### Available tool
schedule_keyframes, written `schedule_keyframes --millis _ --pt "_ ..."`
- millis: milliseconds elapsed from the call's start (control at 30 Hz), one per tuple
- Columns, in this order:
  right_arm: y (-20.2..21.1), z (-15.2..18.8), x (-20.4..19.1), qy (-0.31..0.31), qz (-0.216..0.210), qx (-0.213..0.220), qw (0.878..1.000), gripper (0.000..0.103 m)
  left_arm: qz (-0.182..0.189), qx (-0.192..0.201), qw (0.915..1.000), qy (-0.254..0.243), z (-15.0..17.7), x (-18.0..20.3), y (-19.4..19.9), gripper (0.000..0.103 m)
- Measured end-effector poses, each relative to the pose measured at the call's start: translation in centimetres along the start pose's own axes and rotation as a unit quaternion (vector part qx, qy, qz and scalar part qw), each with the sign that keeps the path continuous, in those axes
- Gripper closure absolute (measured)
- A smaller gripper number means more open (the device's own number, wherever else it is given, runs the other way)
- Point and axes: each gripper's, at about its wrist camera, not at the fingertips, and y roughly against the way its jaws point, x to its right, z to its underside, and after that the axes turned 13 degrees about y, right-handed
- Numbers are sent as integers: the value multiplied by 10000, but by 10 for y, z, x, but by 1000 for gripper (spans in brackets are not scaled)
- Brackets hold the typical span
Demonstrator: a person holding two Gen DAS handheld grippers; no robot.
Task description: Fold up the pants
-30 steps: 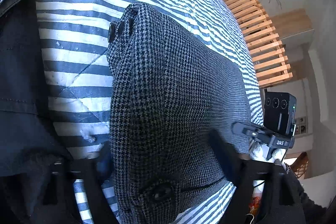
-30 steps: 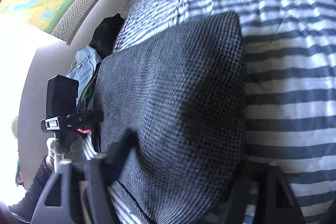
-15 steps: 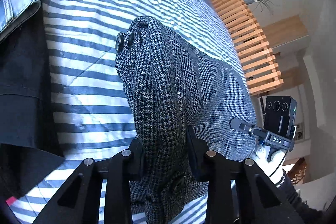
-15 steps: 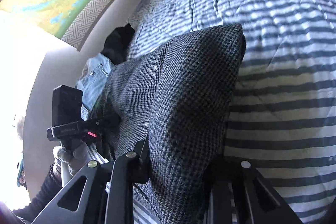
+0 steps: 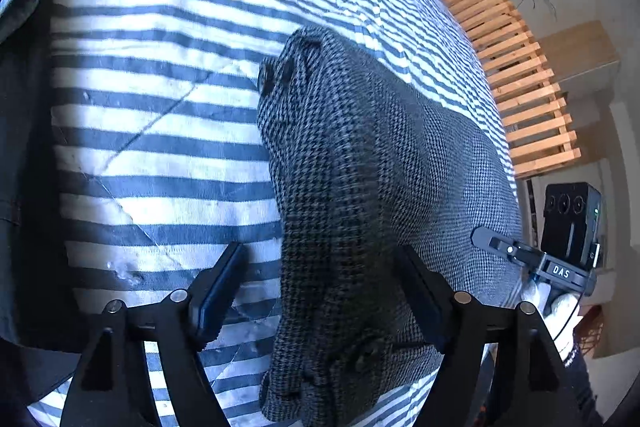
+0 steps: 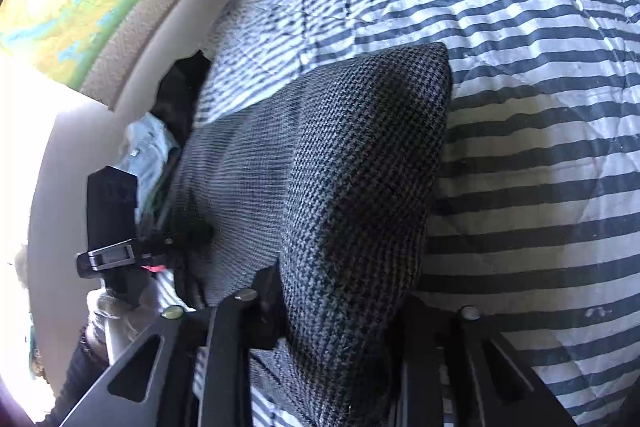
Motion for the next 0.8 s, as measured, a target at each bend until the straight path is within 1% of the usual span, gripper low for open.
schedule_keyframes --millis 33,67,100,133,167,200,233,267,300,333,400,500,600,700,800 --pt "0 0 0 28 139 -70 9999 59 53 4 10000 6 0 0 -1 24" --pt "0 0 0 46 278 -119 9995 56 97 1 10000 -7 0 -1 -1 24" --pt "-2 1 0 54 348 -160 9993 51 121 -7 9999 -38 0 -1 -2 24" --pt "-3 3 0 81 408 -200 9989 50 125 -13 9999 -61 1 0 -3 28" --pt "-5 5 1 84 413 -201 9989 50 146 -38 9999 -73 1 1 -4 34" --pt "-7 8 2 65 395 -205 9990 49 269 -155 9995 -33 3 0 -7 53" --pt "-12 11 3 12 321 -223 9992 50 442 -293 9985 107 4 -1 -11 56" --pt "-13 11 3 -30 235 -195 9995 54 402 -222 9989 126 4 1 -12 56" --pt "-15 11 3 -67 142 -160 9997 66 346 -141 9993 56 7 5 -12 56" --pt "-15 10 1 -91 95 -128 9998 74 294 -78 9995 -4 10 9 -10 58" --pt "-8 6 -7 24 123 -64 9999 79 253 -39 9997 -23 13 15 -6 62" --pt "11 3 -20 237 174 46 9996 82 385 -37 9993 -13 17 29 5 67" --pt "40 0 -20 221 181 241 9993 82 491 -19 9986 -216 26 57 16 68" --pt "82 -7 -14 227 272 484 9982 83 671 -56 9967 -459 29 96 22 68" --pt "128 -23 -10 388 533 723 9952 83 835 -13 9932 -809 20 154 21 68"
